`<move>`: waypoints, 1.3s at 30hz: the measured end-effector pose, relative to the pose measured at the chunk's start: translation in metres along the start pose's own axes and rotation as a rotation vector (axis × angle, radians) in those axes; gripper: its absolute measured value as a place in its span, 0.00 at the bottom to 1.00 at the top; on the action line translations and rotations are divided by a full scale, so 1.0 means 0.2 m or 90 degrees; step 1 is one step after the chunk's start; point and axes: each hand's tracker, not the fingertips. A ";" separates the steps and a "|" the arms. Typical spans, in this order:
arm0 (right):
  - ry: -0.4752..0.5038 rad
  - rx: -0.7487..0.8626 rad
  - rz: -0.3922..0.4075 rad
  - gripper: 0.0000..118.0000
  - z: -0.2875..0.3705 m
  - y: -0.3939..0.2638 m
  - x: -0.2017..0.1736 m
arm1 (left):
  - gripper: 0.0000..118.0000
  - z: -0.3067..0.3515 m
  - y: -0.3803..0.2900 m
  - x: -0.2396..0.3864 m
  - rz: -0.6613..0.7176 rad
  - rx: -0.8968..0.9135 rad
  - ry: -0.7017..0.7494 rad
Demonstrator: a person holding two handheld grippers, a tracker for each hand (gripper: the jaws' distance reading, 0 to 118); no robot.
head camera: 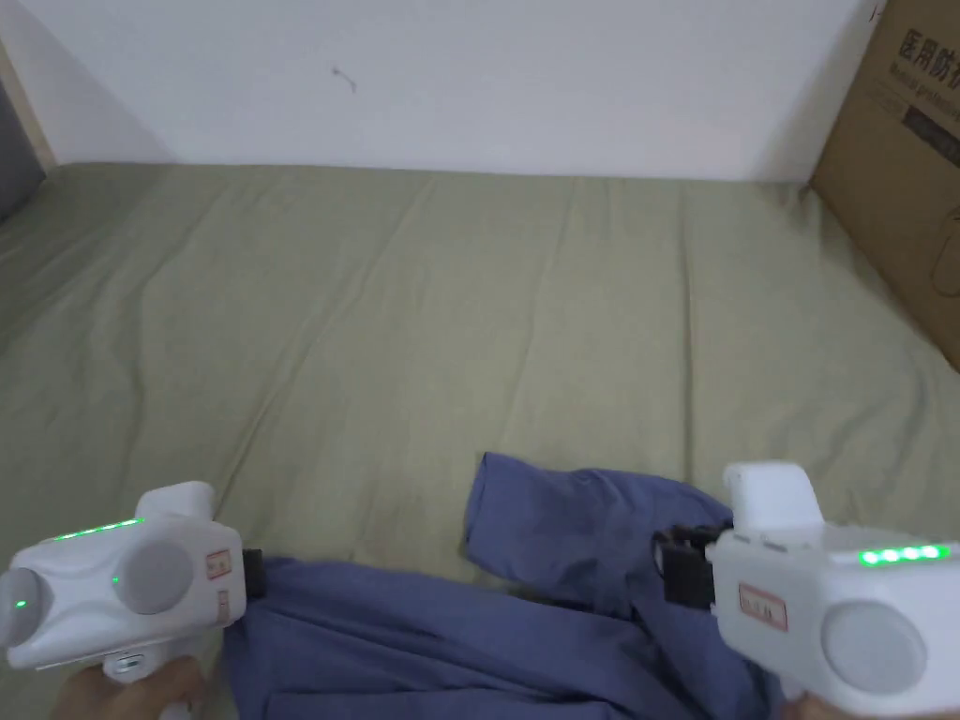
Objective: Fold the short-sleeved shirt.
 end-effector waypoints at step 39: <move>-0.098 0.160 -0.123 0.00 0.76 1.04 0.74 | 0.01 1.04 0.71 0.08 -0.066 0.264 0.006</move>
